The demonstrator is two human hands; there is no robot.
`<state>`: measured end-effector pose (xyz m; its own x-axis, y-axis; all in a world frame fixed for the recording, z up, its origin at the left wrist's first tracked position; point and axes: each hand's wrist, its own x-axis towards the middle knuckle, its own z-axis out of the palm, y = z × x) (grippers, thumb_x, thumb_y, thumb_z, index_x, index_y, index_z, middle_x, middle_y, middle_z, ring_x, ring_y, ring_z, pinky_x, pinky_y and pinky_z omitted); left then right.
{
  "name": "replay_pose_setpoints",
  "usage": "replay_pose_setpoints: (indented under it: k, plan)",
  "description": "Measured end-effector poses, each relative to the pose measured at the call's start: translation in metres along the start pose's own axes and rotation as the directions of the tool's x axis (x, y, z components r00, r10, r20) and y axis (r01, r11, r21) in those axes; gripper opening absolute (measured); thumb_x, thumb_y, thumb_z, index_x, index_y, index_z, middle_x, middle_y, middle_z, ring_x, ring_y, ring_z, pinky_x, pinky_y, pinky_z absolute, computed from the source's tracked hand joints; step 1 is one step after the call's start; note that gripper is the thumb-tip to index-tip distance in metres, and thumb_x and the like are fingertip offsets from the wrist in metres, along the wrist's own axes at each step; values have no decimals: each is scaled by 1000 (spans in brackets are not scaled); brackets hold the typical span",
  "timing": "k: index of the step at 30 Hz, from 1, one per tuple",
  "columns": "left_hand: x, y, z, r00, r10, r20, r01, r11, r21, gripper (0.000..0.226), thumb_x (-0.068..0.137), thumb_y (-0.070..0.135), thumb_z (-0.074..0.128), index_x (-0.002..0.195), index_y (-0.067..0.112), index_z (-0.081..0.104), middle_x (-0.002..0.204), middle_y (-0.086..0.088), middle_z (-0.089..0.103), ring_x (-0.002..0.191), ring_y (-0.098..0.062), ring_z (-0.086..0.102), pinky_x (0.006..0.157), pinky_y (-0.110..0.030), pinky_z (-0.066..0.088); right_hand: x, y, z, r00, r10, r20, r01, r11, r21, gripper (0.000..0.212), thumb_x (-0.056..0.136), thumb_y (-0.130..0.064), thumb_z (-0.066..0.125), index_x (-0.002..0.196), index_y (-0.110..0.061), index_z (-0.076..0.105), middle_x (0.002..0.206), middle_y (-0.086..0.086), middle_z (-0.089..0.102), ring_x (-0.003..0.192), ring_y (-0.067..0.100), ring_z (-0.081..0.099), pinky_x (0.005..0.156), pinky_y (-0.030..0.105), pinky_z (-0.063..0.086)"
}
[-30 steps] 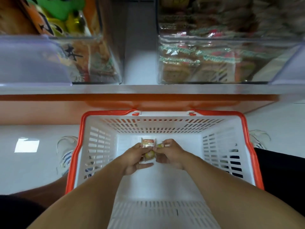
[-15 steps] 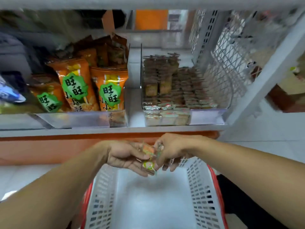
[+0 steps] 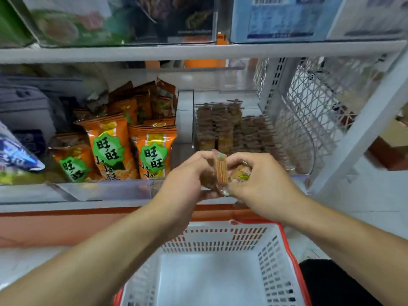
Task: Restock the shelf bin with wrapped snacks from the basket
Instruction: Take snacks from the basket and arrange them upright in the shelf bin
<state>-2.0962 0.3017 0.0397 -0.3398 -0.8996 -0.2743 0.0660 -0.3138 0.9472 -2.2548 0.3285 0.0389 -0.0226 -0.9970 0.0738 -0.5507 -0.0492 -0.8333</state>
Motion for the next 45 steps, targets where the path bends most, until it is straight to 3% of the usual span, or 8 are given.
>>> replay_pose_setpoints:
  k: [6,11,16,21,24,29,38,45]
  plan:
    - [1,-4,18,994,11,-110,-11,1000,1,40,82,-5,43,107,8,72,97,-13,74,79,-14,66,83,-39,56,5,4,11,1000,8,-30,-9,1000,-26,18,72,-25,84,81,-37,73,74,-21,71,64,-1,63,56,21,48]
    - [3,-5,11,993,119,21,-117,992,-46,52,60,12,54,111,15,67,95,-3,72,82,-10,67,71,-30,55,8,2,9,999,15,-33,-15,1000,-18,20,66,-23,75,73,-40,68,68,-22,69,59,-2,61,48,13,41]
    - [1,-15,9,979,201,30,-203,968,149,32,87,34,75,116,25,69,108,0,76,102,-13,72,90,-36,59,6,-1,8,999,40,-12,-40,999,-34,22,67,-30,70,88,-35,72,76,-14,74,69,1,67,58,29,56]
    - [5,-5,4,982,157,-102,-157,988,14,39,107,41,43,114,14,70,108,-10,76,96,-18,75,85,-41,63,9,3,0,994,111,0,-111,993,-32,23,68,-21,83,84,-36,74,71,-12,71,49,0,57,49,21,45]
    - [10,6,-8,965,161,-205,-166,986,-9,36,107,45,41,117,22,67,105,-2,79,100,-24,75,87,-48,61,9,2,-11,986,166,7,-165,973,160,28,71,-13,85,86,-35,78,70,-9,72,50,6,59,46,28,54]
    - [11,12,-18,961,127,-246,-144,988,-50,34,105,45,46,115,21,68,104,-7,78,96,-23,76,71,-34,62,6,-5,-20,966,214,147,-259,779,571,34,66,-21,89,98,-29,79,84,2,75,69,13,65,49,26,53]
    - [5,10,-7,992,27,-122,-47,986,-160,45,104,44,45,120,12,72,112,-12,77,110,-30,71,100,-45,53,0,-9,-9,931,263,254,-366,661,655,46,56,-30,88,100,-22,78,83,2,74,71,9,69,47,23,51]
    - [6,14,-15,994,101,-45,-104,993,-61,30,103,28,49,106,15,75,100,-8,77,77,-10,64,69,-30,44,0,-8,-10,927,289,238,-372,630,681,45,62,-26,87,104,-19,77,89,4,76,77,11,72,49,24,53]
